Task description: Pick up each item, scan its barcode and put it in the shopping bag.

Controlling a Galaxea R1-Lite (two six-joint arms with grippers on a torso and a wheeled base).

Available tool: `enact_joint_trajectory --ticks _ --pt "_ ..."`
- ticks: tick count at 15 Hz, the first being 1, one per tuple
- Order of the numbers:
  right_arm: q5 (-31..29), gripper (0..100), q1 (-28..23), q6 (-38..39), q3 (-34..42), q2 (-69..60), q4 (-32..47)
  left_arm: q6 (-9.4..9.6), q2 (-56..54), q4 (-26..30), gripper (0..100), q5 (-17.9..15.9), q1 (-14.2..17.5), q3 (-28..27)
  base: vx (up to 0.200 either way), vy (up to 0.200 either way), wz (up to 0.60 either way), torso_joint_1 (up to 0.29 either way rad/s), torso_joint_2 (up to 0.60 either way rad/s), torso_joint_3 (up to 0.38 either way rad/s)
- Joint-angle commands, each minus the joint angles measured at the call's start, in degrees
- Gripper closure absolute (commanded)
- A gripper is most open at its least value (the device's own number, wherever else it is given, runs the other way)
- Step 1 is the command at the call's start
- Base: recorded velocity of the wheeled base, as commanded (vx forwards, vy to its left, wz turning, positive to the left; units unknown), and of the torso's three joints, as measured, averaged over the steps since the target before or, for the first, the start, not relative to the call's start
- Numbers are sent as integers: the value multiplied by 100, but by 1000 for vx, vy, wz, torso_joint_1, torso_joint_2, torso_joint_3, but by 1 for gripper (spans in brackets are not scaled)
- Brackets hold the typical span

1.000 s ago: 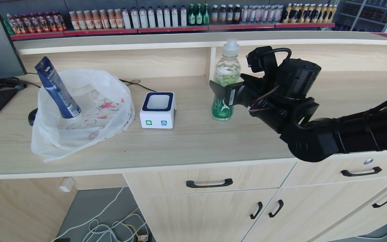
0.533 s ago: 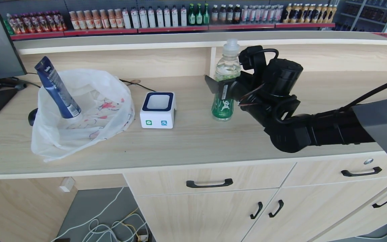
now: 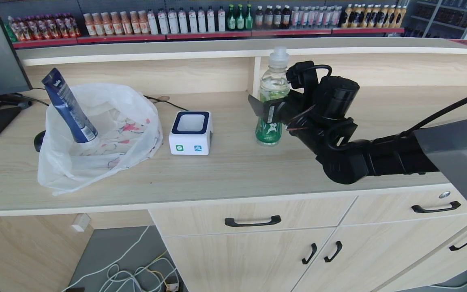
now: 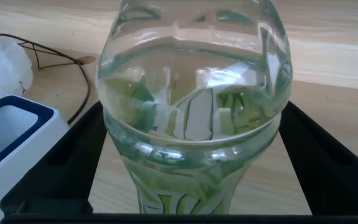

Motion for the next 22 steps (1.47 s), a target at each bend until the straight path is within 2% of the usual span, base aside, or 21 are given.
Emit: enact_joint_trajectory --ticks 1,5,6,22 --pt "0 0 -1 -1 -160 93 15 -2 9 0 0 1 -2 0 0 0 0 0 0 0" --pt "0 0 -1 -1 -292 164 50 -2 9 0 0 1 -2 0 0 0 0 0 0 0" --pt "-9 100 -1 -1 -309 164 50 -2 9 0 0 1 -2 0 0 0 0 0 0 0" --pt "-17 100 26 16 -467 -65 50 -2 9 0 0 1 -2 0 0 0 0 0 0 0"
